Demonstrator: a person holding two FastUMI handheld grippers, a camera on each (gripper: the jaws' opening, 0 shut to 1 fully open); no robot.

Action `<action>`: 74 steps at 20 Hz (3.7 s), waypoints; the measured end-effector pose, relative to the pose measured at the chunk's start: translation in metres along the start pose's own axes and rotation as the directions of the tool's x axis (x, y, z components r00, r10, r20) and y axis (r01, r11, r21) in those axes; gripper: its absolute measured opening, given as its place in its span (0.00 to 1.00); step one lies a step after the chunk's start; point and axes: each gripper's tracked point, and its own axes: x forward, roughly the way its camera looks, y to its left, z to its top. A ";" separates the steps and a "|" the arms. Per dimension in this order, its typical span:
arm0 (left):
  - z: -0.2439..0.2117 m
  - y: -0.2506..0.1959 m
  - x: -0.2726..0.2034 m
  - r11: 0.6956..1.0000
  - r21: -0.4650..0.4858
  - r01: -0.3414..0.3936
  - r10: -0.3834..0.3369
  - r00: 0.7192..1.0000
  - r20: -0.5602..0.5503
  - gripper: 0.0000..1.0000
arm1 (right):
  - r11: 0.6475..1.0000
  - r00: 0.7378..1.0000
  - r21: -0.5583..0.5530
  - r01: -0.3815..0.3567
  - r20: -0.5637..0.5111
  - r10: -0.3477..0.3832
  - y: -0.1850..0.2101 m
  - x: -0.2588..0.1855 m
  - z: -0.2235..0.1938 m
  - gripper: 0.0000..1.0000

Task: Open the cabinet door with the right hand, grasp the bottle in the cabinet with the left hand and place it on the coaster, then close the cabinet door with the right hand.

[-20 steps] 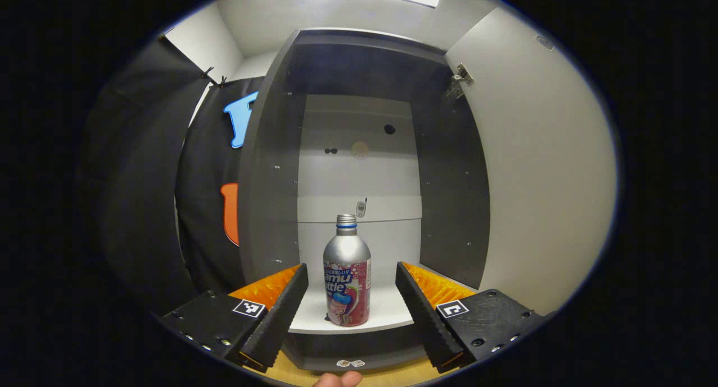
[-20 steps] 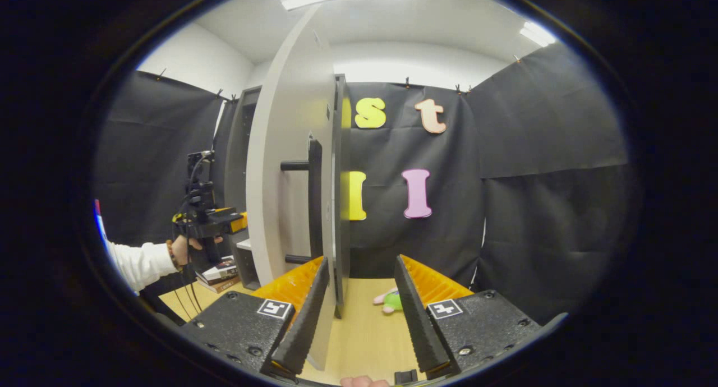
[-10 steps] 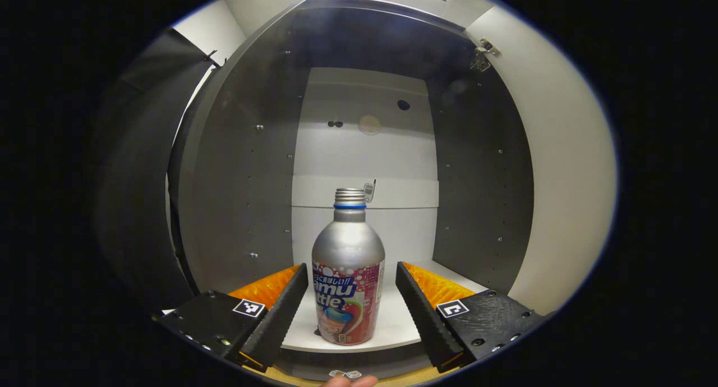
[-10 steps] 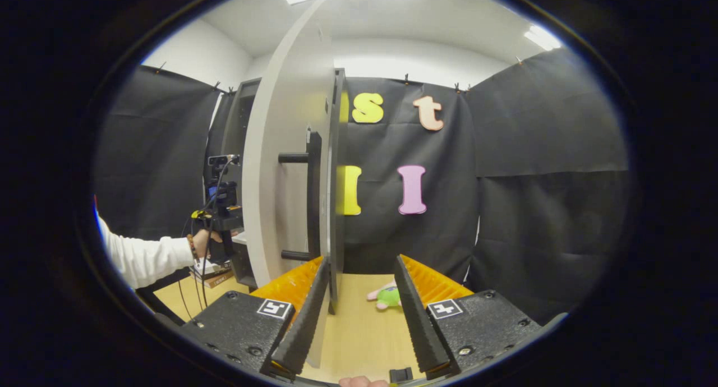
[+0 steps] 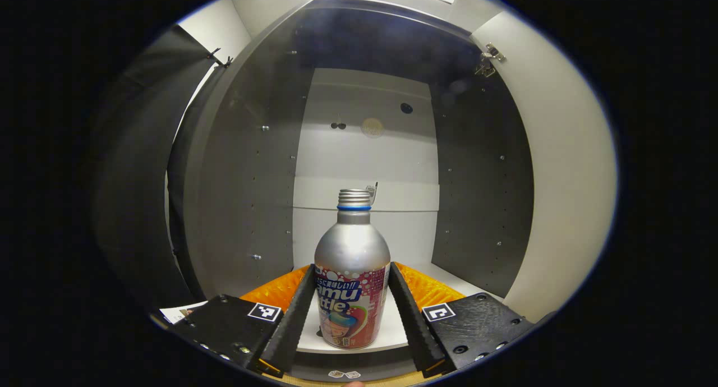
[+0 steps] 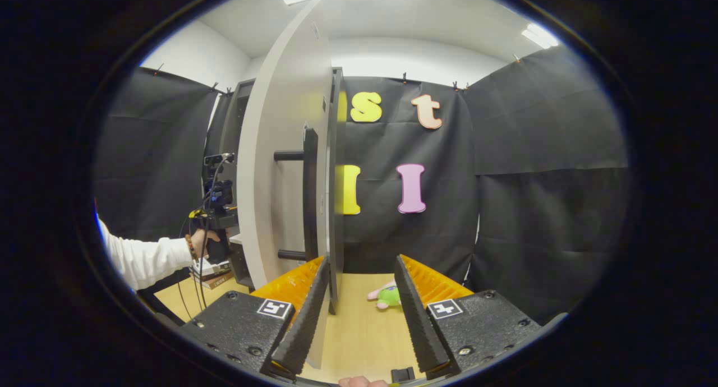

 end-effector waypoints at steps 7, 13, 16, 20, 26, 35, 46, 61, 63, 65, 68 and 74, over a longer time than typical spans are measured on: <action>0.016 0.026 -0.090 0.999 -0.041 0.005 -0.003 0.999 0.048 0.76 | 1.000 1.000 -0.003 0.014 0.009 -0.014 -0.001 0.001 0.001 0.74; -0.028 0.069 -0.187 0.996 0.010 -0.090 0.089 0.995 0.035 0.76 | 1.000 0.999 0.002 0.019 0.043 -0.019 -0.003 0.002 0.004 0.76; -0.083 0.083 -0.226 0.986 0.057 -0.154 0.155 0.988 -0.006 0.76 | 0.999 0.998 0.001 0.044 0.046 -0.044 -0.004 -0.003 0.006 0.76; -0.175 0.088 -0.254 0.974 0.090 -0.210 0.218 0.971 -0.098 0.76 | 0.999 0.998 0.029 0.041 0.042 -0.042 -0.004 -0.002 0.004 0.76; -0.243 0.098 -0.264 0.946 0.123 -0.301 0.315 0.941 -0.120 0.76 | 0.998 0.997 -0.019 0.051 0.052 -0.050 -0.005 -0.003 0.013 0.77; -0.283 0.092 -0.266 0.943 0.098 -0.317 0.329 0.935 -0.137 0.76 | 0.995 0.995 0.032 0.098 0.029 -0.099 -0.013 0.001 0.015 0.76; -0.306 0.086 -0.273 0.946 0.057 -0.318 0.323 0.930 -0.178 0.79 | 0.993 0.992 -0.007 0.120 0.045 -0.119 -0.013 0.001 0.022 0.76; -0.158 0.076 -0.293 0.964 0.069 -0.258 0.259 0.966 -0.004 0.94 | 0.996 0.994 0.017 0.093 0.049 -0.094 -0.010 0.013 0.015 0.76; -0.117 0.069 -0.294 0.973 0.053 -0.226 0.226 0.974 0.019 0.94 | 0.997 0.996 0.030 0.075 0.054 -0.077 -0.007 0.017 0.013 0.76; -0.080 0.067 -0.297 0.976 0.054 -0.210 0.208 0.978 0.035 0.94 | 0.996 0.995 0.039 0.074 0.069 -0.077 -0.008 0.017 0.015 0.75; -0.036 0.065 -0.307 0.977 0.059 -0.205 0.202 0.978 0.060 0.94 | 0.996 0.994 0.072 0.056 0.085 -0.062 -0.009 0.019 0.015 0.75; 0.005 0.059 -0.312 0.974 0.098 -0.206 0.202 0.978 0.047 0.94 | 0.996 0.995 0.069 0.051 0.085 -0.056 -0.009 0.018 0.014 0.75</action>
